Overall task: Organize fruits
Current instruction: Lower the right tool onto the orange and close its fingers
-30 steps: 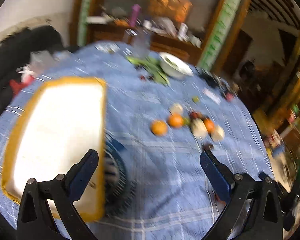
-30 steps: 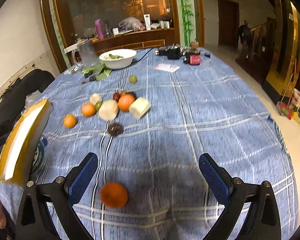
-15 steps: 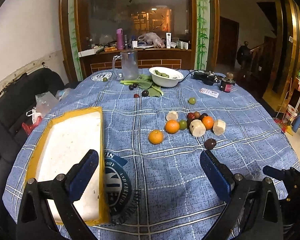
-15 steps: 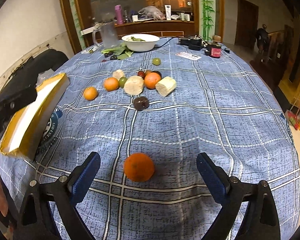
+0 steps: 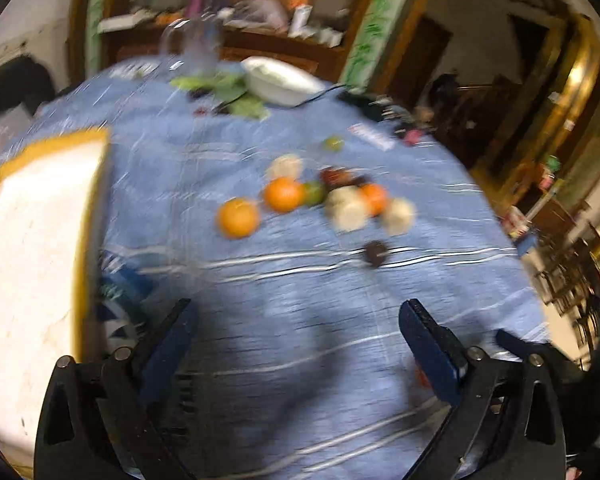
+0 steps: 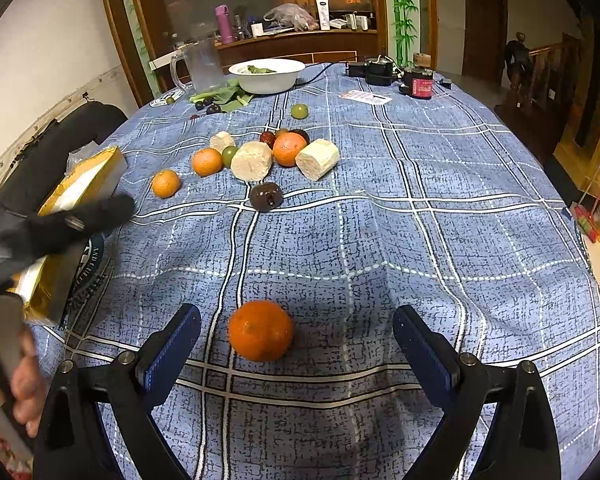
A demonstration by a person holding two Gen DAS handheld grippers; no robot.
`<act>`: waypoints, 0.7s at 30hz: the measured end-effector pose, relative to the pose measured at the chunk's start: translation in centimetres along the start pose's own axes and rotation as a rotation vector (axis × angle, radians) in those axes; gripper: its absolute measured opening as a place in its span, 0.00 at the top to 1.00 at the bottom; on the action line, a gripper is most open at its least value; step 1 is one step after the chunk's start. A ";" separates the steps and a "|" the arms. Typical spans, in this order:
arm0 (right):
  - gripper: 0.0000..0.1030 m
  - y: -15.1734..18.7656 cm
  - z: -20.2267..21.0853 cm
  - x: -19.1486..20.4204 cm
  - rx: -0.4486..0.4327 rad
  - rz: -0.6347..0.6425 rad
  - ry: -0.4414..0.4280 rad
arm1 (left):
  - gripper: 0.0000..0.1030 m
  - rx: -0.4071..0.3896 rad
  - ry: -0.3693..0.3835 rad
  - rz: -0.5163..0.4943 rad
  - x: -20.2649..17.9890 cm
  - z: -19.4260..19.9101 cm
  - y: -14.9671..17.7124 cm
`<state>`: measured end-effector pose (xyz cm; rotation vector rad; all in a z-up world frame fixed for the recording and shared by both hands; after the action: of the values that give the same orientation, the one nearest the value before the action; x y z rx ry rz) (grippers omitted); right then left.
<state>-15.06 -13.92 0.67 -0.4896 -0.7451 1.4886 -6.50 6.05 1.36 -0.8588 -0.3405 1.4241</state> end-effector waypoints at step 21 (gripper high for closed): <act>0.24 0.4 -2.1 1.5 0.071 0.034 -0.088 | 0.22 -0.033 -0.076 -0.097 1.5 -2.7 -5.0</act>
<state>-13.97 -12.10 -0.86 -0.3866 -0.7530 1.5708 -0.81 7.00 2.57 -0.8056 -0.4592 1.3663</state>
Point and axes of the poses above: each gripper's, at about its wrist camera, not at the fingertips, and z roughly against the way its jaws point, x to its left, y to its underside, the point moved 4 cm from there along -z, roughly the way its jaws point, and after that the axes turned 7 degrees about -x, right-handed, at the moved point
